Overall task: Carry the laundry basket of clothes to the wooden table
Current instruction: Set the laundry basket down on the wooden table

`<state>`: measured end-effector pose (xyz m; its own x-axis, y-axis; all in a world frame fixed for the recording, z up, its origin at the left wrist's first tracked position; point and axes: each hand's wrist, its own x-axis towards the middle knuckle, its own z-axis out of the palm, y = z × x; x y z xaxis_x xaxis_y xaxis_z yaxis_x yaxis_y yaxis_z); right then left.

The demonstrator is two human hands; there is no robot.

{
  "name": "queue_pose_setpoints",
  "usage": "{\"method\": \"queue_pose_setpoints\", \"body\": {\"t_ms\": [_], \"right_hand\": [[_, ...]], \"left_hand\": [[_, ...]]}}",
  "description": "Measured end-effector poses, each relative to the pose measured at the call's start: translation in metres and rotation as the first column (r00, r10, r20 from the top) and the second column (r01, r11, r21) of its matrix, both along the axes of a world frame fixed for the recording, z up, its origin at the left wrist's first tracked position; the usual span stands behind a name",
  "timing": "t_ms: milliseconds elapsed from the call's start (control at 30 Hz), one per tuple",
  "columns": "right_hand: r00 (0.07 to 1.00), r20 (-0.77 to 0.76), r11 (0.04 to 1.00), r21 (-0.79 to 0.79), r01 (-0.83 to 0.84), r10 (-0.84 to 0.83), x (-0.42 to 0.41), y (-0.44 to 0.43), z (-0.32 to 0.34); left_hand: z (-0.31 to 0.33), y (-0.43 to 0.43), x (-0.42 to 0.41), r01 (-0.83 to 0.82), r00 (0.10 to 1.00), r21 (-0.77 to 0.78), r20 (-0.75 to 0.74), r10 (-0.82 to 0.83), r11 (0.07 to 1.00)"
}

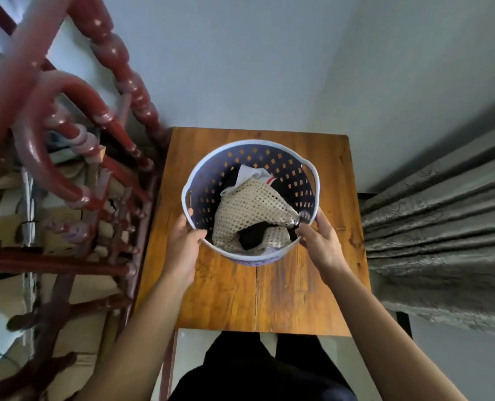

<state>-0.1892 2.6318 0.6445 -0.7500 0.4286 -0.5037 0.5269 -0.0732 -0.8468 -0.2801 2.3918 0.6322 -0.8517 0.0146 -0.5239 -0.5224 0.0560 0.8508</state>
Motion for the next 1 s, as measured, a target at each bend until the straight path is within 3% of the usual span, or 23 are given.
{"method": "queue_pose_setpoints", "body": {"t_ms": [267,433,533,600,833,1000], "right_hand": [[0.980,0.111,0.975,0.130,-0.177,0.163,-0.003,0.022,-0.035],[0.961,0.067,0.943,0.183,-0.276,0.268,-0.002,0.030,-0.033],[0.958,0.058,0.937,0.200,-0.285,0.280,-0.001,0.026,-0.038],[0.959,0.071,0.940,0.191,-0.283,0.275,0.000,0.022,-0.043],[0.928,0.116,0.913,0.174,-0.370,0.354,-0.048,0.023,-0.044],[0.936,0.067,0.921,0.165,-0.352,0.345,-0.104,0.010,-0.052]], "left_hand": [[-0.026,0.018,0.001,0.104,0.994,-0.202,0.051,-0.096,0.974],[-0.026,0.030,0.021,0.142,0.987,-0.367,-0.020,-0.161,0.919],[-0.033,0.043,0.029,-0.033,0.981,-0.263,0.175,0.082,0.964],[-0.033,0.055,0.032,-0.101,0.951,-0.174,0.274,0.147,0.980],[-0.035,0.048,-0.009,-0.023,0.980,-0.138,0.194,0.050,0.990],[-0.055,0.029,-0.064,0.060,0.988,-0.247,0.156,-0.021,0.967]]}}
